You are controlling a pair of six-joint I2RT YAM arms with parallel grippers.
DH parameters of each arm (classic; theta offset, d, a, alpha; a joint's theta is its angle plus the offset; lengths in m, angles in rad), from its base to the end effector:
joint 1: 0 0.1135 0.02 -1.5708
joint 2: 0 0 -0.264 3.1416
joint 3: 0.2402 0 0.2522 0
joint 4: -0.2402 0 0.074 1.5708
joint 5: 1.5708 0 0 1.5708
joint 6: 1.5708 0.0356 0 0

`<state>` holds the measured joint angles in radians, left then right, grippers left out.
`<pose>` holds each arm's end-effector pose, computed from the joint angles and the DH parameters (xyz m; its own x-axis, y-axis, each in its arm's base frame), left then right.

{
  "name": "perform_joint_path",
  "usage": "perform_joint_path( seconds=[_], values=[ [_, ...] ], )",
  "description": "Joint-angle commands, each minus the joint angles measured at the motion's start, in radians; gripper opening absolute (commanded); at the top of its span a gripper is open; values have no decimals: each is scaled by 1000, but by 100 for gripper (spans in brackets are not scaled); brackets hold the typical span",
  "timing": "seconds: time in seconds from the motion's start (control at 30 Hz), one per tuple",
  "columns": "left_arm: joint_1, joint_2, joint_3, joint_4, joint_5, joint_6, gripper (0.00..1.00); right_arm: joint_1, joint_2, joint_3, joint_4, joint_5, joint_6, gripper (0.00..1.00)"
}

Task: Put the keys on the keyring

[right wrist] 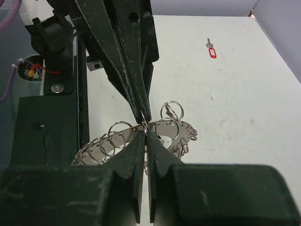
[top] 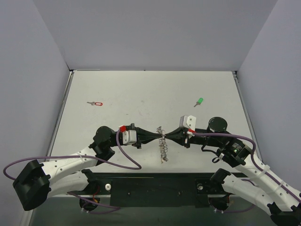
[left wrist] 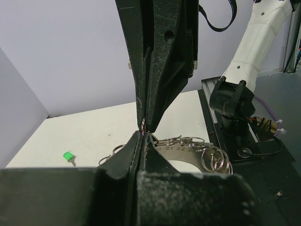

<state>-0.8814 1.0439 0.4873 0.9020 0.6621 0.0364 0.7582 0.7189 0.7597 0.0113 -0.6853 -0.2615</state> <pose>0.1249 -0.1860 0.2978 0.2508 -0.2591 -0.9327 0.9680 0.0648 0.2423 0.1044 0.1299 0.3626 0.2928 0.0016 -0.9562 -0.9478 0.1325 -0.2900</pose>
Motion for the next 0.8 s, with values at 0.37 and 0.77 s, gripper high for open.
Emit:
perform_joint_path(
  seconds=[0.37,0.77],
  values=[
    [-14,-1,68,-48,22,45,0,-8,1,3,107,-33,28,0],
    [-18,4,77,-80,24,63,0,-8,2,7,110,-36,34,0]
  ],
)
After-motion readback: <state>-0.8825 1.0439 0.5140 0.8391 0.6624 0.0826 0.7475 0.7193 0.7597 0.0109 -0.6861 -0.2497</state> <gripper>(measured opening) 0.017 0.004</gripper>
